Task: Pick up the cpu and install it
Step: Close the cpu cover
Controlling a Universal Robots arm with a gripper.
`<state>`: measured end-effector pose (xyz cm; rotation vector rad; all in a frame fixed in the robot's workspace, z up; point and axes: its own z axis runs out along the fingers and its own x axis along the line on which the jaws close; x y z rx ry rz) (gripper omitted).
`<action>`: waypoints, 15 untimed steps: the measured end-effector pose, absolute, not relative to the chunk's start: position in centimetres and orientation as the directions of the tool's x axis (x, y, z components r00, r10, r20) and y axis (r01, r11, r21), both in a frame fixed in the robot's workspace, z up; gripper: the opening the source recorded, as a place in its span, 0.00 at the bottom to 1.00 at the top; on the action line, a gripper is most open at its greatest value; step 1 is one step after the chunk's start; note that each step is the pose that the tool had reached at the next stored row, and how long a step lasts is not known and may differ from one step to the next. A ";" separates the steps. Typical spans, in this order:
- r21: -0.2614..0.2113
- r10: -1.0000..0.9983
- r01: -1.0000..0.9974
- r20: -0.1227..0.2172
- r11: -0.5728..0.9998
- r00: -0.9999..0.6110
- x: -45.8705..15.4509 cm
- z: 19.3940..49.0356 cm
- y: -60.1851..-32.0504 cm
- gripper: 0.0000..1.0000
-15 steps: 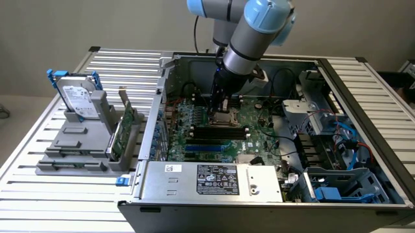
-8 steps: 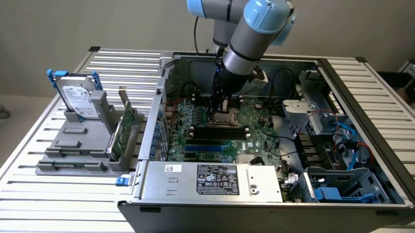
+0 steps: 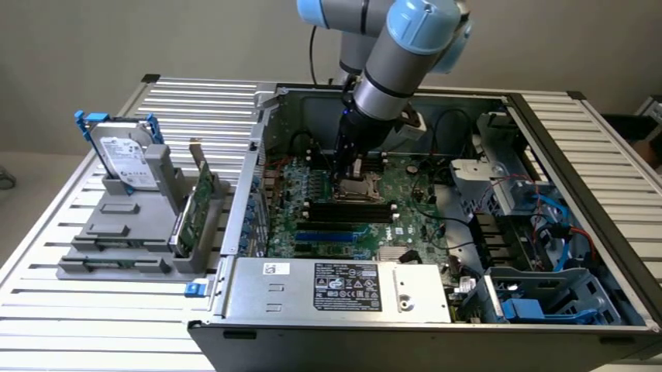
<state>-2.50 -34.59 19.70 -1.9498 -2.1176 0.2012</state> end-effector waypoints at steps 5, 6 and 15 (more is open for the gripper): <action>-0.271 0.993 0.958 0.096 0.093 -0.069 -2.6 20.5 -34.6 0.11; -0.271 0.993 0.958 0.097 0.093 -0.069 -2.7 20.7 -34.6 0.11; -0.266 0.992 0.961 0.114 0.077 -0.047 -5.7 22.5 -34.7 0.11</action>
